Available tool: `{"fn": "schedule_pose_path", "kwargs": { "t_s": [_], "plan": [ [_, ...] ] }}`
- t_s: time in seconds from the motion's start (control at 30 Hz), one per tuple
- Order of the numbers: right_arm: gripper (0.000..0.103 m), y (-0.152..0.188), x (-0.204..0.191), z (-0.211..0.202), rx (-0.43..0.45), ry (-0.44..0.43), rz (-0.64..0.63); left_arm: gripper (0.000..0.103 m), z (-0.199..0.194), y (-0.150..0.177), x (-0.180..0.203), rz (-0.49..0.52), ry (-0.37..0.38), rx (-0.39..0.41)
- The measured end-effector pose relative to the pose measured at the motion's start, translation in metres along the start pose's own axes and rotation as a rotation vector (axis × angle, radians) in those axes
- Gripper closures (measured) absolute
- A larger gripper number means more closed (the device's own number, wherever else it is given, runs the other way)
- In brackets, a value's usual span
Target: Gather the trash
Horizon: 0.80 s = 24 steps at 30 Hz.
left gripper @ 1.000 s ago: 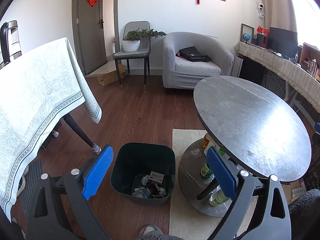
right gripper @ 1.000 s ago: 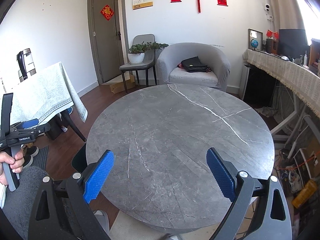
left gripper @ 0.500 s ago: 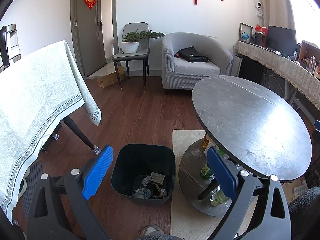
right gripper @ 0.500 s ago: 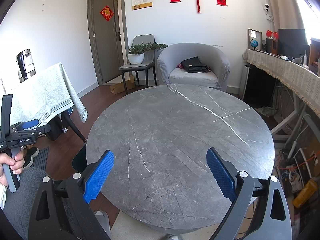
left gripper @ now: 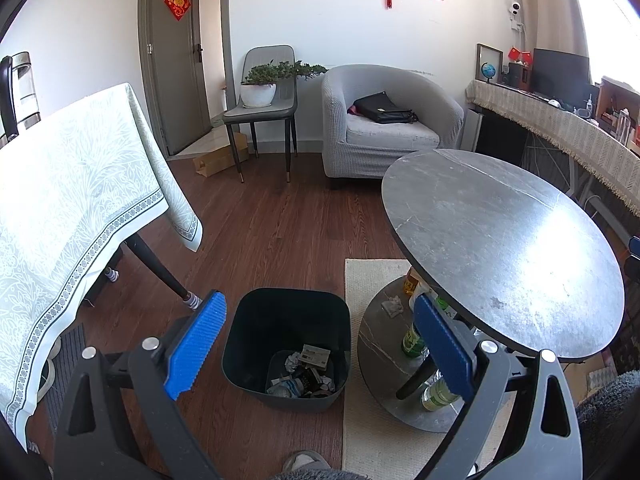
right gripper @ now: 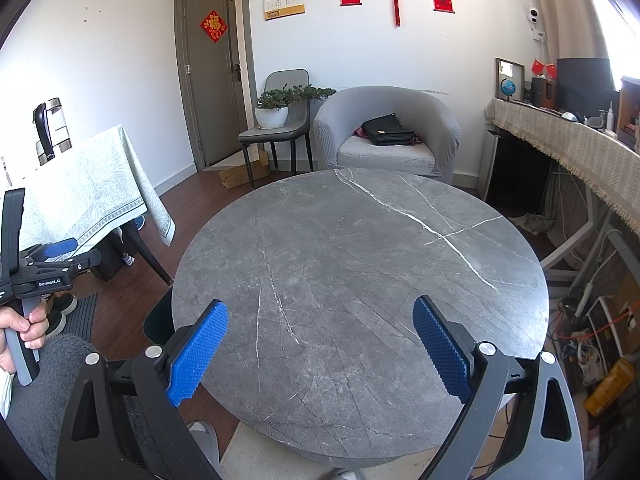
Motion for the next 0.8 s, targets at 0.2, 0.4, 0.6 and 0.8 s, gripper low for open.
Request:
{"fn": "schedule_pose_path", "kwargs": {
  "t_s": [0.2,0.4,0.6,0.8],
  "plan": [
    [0.008,-0.0001,0.0,-0.0004,0.001,0.001,0.001,0.006,0.0005,0.0005,0.0001,0.002,0.0,0.0],
    [0.008,-0.0013,0.0003,-0.0014,0.002,0.002,0.004,0.006,0.0016,0.0008,-0.0004,-0.004,0.005,-0.003],
    [0.008,-0.0014,0.0005,-0.0014,0.002,0.001,0.005,0.006,0.0021,0.001,-0.0007,-0.005,0.005,-0.003],
    [0.008,-0.0011,0.0003,-0.0014,0.002,0.002,0.005,0.006,0.0018,0.001,-0.0003,-0.003,0.005,-0.003]
  ]
}}
Point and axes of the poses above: each gripper's, at about its wrist camera, not at the fingertips, and z roughly the way its jaws point, x to its right, y to its underside, the point moved 6 cm from there along z, roughly the way its jaws point
